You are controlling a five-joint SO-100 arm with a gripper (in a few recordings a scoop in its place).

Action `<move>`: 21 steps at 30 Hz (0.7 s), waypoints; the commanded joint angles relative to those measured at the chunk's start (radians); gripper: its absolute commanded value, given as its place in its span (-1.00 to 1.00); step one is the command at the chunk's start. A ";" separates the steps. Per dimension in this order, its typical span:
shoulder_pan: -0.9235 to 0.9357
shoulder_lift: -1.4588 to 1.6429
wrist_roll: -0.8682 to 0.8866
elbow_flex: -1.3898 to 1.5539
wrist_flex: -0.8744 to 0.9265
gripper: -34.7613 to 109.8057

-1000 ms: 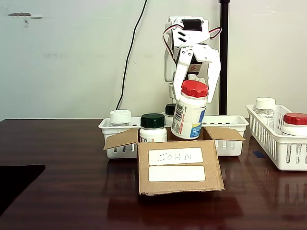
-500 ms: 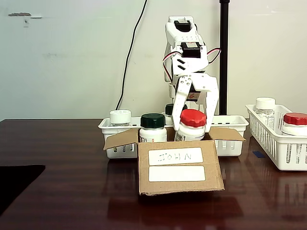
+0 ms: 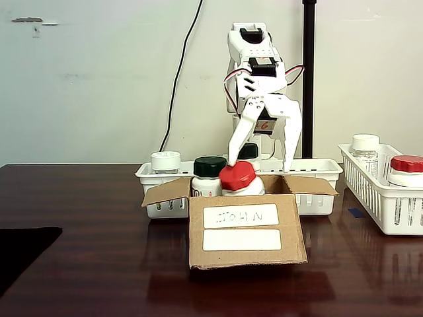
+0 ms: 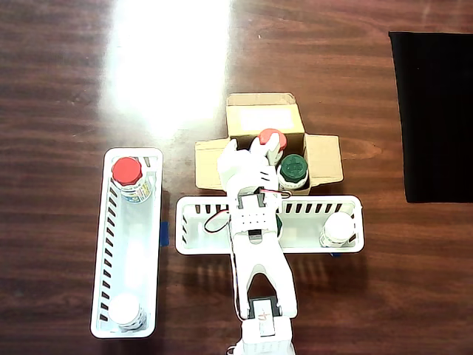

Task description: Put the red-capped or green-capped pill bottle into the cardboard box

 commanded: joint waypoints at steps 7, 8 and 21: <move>-0.026 0.344 -0.032 -0.035 0.367 0.14; -0.032 0.376 -0.038 -0.035 0.419 0.05; -0.003 0.753 0.026 -0.026 0.951 -0.50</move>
